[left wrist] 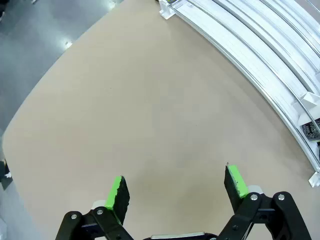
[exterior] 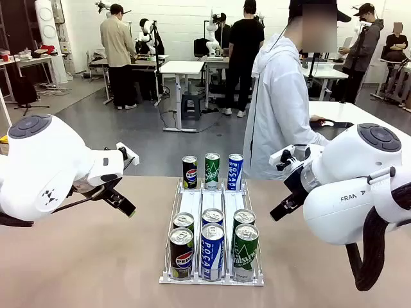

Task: Retrieve and hand over the desired beverage to the person.
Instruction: Pick up a can of the same type that the person held from the Automatic Can Dispenser.

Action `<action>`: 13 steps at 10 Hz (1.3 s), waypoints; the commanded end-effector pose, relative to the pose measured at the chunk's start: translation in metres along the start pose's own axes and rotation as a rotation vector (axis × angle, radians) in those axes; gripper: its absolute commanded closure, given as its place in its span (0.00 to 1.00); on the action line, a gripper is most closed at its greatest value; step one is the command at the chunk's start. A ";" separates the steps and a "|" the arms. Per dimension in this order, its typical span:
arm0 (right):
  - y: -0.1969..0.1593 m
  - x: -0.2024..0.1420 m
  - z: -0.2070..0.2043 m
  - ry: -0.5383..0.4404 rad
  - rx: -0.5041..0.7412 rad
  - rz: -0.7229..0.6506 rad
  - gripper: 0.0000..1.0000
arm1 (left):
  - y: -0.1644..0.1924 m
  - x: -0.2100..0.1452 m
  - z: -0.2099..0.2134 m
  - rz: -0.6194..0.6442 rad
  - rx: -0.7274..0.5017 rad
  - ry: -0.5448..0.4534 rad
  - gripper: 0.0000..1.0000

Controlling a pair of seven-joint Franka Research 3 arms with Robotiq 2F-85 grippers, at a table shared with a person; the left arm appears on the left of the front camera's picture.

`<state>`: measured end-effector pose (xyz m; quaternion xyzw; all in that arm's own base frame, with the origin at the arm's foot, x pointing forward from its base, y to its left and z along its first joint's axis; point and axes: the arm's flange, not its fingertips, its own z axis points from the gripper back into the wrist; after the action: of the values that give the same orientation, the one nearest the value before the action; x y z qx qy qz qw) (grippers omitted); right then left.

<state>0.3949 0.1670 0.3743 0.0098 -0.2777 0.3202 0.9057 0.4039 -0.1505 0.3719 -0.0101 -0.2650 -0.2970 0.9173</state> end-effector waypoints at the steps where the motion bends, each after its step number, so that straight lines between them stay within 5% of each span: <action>1: 0.000 0.000 0.000 0.000 0.000 0.000 0.00 | 0.000 0.000 0.000 0.000 0.000 0.000 0.00; 13: 0.000 0.000 0.000 0.000 0.000 0.000 0.00 | 0.000 0.000 0.000 0.000 0.000 0.000 0.00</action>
<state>0.3948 0.1671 0.3743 0.0096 -0.2777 0.3204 0.9056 0.4038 -0.1508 0.3719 -0.0101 -0.2650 -0.2972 0.9172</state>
